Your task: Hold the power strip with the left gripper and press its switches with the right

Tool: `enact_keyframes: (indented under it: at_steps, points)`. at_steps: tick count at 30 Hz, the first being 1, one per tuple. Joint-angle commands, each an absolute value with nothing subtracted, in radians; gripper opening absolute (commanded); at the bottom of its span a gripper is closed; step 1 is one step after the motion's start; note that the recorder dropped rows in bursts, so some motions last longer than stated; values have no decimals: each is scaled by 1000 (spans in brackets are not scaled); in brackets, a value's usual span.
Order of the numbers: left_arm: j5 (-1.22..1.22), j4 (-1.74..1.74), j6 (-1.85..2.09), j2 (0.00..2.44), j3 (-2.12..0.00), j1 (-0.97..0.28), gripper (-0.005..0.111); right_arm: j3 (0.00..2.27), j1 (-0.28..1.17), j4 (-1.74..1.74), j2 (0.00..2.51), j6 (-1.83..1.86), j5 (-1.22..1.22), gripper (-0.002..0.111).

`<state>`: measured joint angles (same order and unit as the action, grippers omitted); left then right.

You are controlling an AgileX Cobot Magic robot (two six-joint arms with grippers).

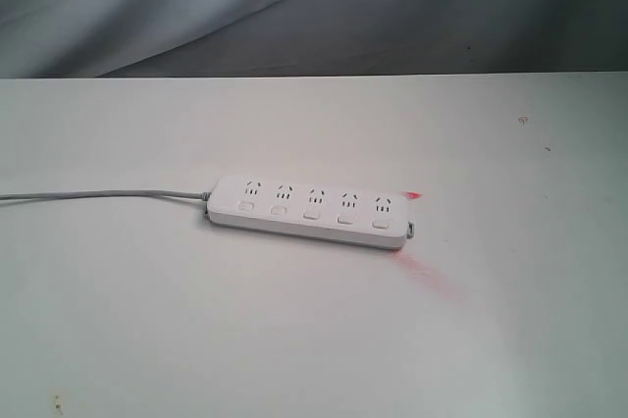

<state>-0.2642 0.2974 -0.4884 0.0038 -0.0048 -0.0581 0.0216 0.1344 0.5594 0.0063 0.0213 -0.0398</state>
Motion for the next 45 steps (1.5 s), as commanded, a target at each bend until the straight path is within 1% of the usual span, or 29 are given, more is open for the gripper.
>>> enact_keyframes:
  at_steps: [1,5,6,8,13,16,19,22,25,33,40,41,45]
  points:
    - [-106,279,-723,9,-66,-62,0,111,130,589,0,53,-186,0]
    - [-87,279,-795,84,-137,-68,0,182,131,591,0,59,-273,0]
    - [-61,279,-860,133,-182,-100,0,212,134,606,0,59,-313,0]
    - [0,278,-870,180,-219,-145,0,235,152,635,0,61,-348,0]
    - [204,276,-866,327,-311,-305,0,282,208,674,8,109,-415,0]
    - [262,260,-854,409,-347,-395,0,309,236,687,71,127,-456,0]
    - [259,260,-813,489,-373,-476,0,343,263,746,153,245,-466,0]
    - [268,260,-760,562,-403,-532,0,379,278,793,250,362,-502,0]
    - [308,258,-716,639,-444,-569,0,428,280,798,358,386,-565,0]
    - [472,203,-512,842,-589,-585,0,561,280,798,667,494,-739,0]
    - [503,-88,-144,1037,-690,-585,0,632,280,798,861,521,-773,0]
    - [509,-156,-76,1098,-714,-585,0,639,280,798,900,523,-773,0]
    - [513,-272,35,1202,-751,-585,0,642,280,798,947,523,-771,0]
